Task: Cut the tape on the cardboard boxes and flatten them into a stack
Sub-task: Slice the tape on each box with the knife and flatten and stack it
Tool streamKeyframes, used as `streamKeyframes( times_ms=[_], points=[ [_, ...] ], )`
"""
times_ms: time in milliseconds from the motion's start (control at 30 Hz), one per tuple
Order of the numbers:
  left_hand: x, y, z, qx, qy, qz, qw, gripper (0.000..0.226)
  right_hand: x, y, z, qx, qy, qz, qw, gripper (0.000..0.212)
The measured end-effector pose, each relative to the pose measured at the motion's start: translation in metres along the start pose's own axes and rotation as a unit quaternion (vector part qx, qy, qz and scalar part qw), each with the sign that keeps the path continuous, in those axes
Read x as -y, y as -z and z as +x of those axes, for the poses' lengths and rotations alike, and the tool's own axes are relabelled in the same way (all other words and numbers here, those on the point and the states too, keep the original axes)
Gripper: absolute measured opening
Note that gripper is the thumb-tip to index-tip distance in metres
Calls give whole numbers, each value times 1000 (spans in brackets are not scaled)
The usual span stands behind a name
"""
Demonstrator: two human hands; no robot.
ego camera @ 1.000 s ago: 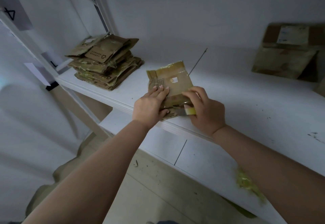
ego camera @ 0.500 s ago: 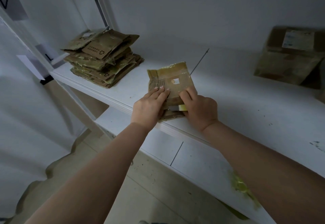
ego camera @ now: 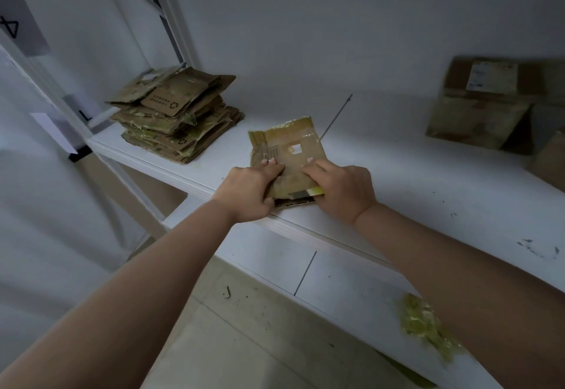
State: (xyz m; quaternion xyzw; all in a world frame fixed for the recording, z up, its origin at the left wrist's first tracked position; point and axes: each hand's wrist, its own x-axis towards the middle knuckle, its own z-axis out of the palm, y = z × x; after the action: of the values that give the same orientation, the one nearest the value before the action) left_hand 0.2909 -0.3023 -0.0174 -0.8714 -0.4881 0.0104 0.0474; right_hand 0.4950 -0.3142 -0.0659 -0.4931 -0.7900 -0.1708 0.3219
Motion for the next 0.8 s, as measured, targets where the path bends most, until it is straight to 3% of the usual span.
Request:
streamKeyframes(
  times_ms=[67, 167, 233, 300, 400, 467, 600, 700, 800],
  points=[
    [3, 10, -3, 30, 7, -29, 999, 79, -6, 13, 2, 49, -41, 68, 996, 35],
    [14, 14, -2, 25, 26, -164, 986, 74, -12, 31, 10, 125, -197, 148, 961, 38],
    [21, 15, -1, -10, 54, -311, 949, 57, -12, 38, 20, 118, -304, 198, 924, 47],
    [22, 10, -2, -53, 68, -384, 920, 45, -9, 38, 28, 73, -340, 190, 918, 46],
    [10, -8, -3, -161, 66, -382, 908, 43, -2, 29, 24, 36, -285, 84, 954, 38],
    [-2, -22, -3, -205, 64, -347, 913, 47, -1, 16, 9, 42, -242, 54, 968, 49],
    [-24, -37, 3, -203, 130, -279, 929, 73, 0, 0, -6, 94, -220, 48, 970, 71],
    [-34, -40, 13, -227, 197, -230, 926, 67, 7, 1, 2, 103, -253, 21, 962, 75],
    [-39, -40, 21, -225, 236, -205, 923, 54, 15, 2, 9, 97, -285, 7, 954, 60]
  ],
)
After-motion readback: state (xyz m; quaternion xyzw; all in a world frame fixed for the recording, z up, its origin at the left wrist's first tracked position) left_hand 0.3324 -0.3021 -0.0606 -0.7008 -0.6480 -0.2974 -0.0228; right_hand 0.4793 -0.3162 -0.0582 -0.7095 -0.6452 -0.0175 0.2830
